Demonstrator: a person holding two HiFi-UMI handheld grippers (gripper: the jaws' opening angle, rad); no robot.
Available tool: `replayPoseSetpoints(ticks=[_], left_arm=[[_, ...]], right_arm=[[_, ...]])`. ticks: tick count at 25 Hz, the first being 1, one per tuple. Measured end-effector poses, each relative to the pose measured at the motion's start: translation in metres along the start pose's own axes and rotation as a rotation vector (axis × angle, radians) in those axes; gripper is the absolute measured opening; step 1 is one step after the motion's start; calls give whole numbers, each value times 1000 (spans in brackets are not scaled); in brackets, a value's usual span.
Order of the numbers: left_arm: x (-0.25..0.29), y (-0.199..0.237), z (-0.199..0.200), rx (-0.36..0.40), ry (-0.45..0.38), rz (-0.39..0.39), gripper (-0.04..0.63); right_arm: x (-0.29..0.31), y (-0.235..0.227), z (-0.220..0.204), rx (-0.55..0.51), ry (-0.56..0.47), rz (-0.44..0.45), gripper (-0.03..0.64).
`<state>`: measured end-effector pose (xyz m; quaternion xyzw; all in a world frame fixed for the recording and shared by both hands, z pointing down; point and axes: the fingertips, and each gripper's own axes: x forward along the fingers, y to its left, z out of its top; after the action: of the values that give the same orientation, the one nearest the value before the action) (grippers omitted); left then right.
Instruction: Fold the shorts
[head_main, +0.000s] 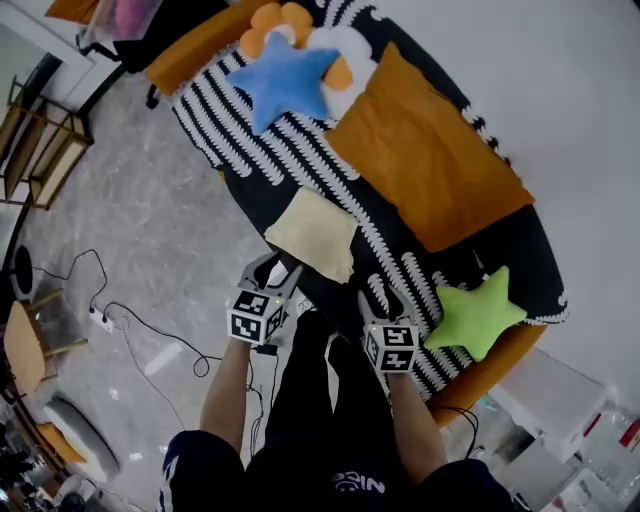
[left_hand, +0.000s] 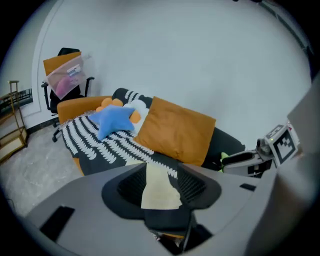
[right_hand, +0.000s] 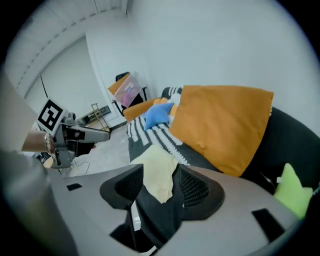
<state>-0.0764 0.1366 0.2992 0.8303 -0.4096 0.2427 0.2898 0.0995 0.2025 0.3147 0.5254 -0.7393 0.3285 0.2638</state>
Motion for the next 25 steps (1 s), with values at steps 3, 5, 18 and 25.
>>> replayPoseSetpoints(ticks=[3,5,18,25], left_arm=[[-20,-33,33,8,-74,-7,190],[-36,-51,56,22,-126,-7,187],[-149,-153,162,159,-425,40,156],[-178,-159,209,232,-554,44,156]], right_arm=[[-34,-1,41,-37,-105,-20,222],[-57,-1,67,-70,-168,-35,209],[-208,14,171,-226,-486,-109,193],[-262,14,197,-244,-610,-190,195]])
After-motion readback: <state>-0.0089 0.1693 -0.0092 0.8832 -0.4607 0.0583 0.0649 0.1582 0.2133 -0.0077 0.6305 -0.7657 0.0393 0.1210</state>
